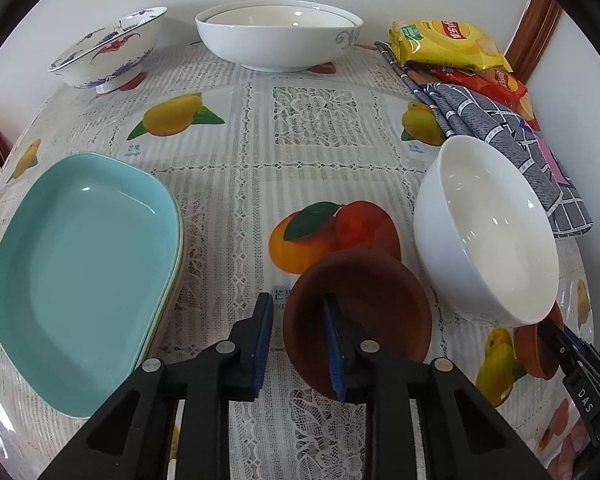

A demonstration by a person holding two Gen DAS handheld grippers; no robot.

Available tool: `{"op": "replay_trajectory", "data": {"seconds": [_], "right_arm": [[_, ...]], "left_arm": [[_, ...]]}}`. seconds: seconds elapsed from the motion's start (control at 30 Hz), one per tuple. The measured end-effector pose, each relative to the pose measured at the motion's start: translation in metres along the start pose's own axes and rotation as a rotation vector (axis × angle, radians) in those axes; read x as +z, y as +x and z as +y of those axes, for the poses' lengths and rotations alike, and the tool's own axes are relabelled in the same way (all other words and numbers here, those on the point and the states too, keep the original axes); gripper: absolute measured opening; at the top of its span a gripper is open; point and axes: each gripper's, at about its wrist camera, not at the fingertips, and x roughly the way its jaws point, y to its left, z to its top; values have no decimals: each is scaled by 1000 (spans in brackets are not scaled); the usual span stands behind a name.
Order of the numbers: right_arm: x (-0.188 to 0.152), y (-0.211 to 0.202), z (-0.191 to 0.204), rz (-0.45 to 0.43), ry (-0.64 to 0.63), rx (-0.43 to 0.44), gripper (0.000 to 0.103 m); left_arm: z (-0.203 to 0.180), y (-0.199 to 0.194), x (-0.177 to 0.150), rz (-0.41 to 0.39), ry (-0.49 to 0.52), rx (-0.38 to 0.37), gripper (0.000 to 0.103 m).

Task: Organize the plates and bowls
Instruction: 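Close the left gripper on one terracotta dish while the right gripper closes on the other, then lift both terracotta dishes and carry them toward the white bowl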

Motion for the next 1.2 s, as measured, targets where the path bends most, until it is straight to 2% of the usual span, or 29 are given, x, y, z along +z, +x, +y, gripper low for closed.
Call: {"op": "replay_trajectory", "data": {"seconds": [0.07, 0.27, 0.63, 1.2], "right_arm": [[0, 0, 3, 6, 2, 20, 11], [-2, -8, 8, -18, 2, 1, 8], [-2, -43, 20, -78, -29, 1, 8], [16, -129, 45, -224, -2, -4, 8]], "left_arm": [[-2, 0, 0, -1, 9, -1, 17], [-6, -11, -3, -27, 37, -3, 9], [-3, -50, -13, -87, 45, -28, 9], [8, -143, -12, -287, 50, -54, 9]]}}
